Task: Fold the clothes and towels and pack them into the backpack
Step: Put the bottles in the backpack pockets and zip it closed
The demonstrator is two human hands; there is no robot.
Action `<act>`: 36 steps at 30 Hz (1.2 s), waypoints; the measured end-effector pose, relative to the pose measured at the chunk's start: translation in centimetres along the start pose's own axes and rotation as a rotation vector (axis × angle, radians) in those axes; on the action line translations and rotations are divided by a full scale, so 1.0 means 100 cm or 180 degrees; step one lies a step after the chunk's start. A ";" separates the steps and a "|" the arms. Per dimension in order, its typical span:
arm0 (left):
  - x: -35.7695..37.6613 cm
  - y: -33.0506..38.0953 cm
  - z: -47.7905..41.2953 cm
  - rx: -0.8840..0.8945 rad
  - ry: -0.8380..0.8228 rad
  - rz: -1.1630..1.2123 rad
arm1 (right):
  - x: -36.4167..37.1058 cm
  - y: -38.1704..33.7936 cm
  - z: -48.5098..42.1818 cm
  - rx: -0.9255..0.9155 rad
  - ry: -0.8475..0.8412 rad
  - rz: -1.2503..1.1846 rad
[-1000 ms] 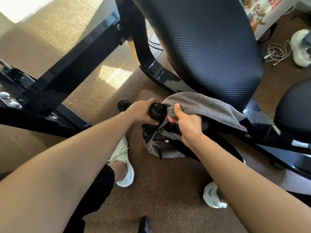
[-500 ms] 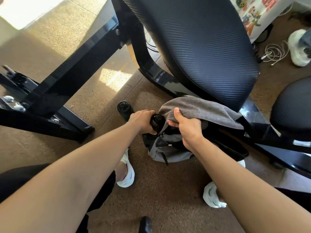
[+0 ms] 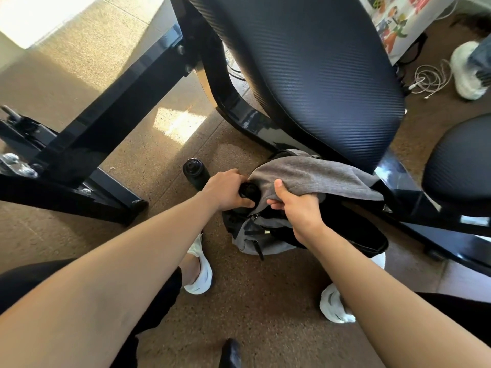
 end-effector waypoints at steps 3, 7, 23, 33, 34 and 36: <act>0.006 -0.003 -0.003 0.0116 -0.0186 -0.0178 | 0.003 0.003 0.002 0.0061 0.0022 -0.0105; 0.013 -0.010 -0.006 -0.0012 -0.0349 -0.0520 | 0.003 0.005 0.004 0.0010 0.0127 -0.0250; 0.020 -0.072 0.003 -0.1764 -0.0356 0.3282 | 0.007 0.011 0.010 0.0004 -0.0337 0.0051; 0.025 -0.126 -0.030 -0.1725 -0.0299 0.0359 | 0.003 0.021 0.015 -0.0207 -0.0641 0.0637; 0.031 -0.129 -0.034 -0.1690 -0.0406 0.0432 | 0.003 0.021 0.015 -0.0237 -0.0668 0.0692; 0.035 -0.130 -0.036 -0.1603 -0.0267 0.0528 | 0.003 0.021 0.014 -0.0282 -0.0716 0.0782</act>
Point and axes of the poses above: each hand's wrist, its own z-axis away from the middle knuckle, its own x-axis out of the palm, y = z × x, the point moved 5 cm from there along -z, towards the middle knuckle, and after that the axes turned 11 degrees about -x, right-handed, at the moved point
